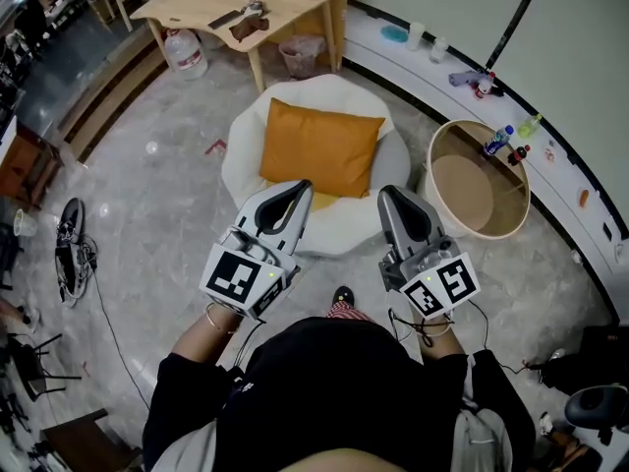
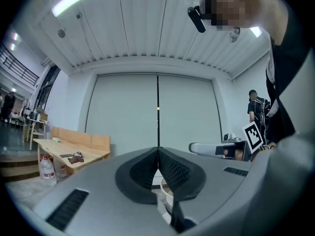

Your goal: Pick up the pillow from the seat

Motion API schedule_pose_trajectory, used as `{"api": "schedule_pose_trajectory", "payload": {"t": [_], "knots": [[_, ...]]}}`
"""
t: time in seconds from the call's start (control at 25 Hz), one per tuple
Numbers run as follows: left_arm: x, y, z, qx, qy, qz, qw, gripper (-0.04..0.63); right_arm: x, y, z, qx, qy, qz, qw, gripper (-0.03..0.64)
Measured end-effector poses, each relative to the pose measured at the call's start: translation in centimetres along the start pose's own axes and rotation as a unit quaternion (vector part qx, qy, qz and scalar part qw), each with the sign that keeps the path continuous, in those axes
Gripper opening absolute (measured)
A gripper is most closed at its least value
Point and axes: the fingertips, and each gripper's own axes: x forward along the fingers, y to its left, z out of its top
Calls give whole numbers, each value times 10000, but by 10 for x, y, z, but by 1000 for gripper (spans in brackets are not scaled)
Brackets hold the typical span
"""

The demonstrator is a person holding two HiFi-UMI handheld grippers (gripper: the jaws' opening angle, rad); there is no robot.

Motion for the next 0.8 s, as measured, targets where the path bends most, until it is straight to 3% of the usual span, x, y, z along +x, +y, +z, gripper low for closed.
{"api": "schedule_pose_trajectory", "payload": {"t": [0.2, 0.8], "knots": [[26, 6, -5, -18, 127, 84, 9999, 9, 6, -27, -1, 44, 16, 26, 10000, 21], [70, 28, -10, 58, -24, 198, 9998, 9, 21, -77, -13, 57, 175, -28, 9998, 23]]}}
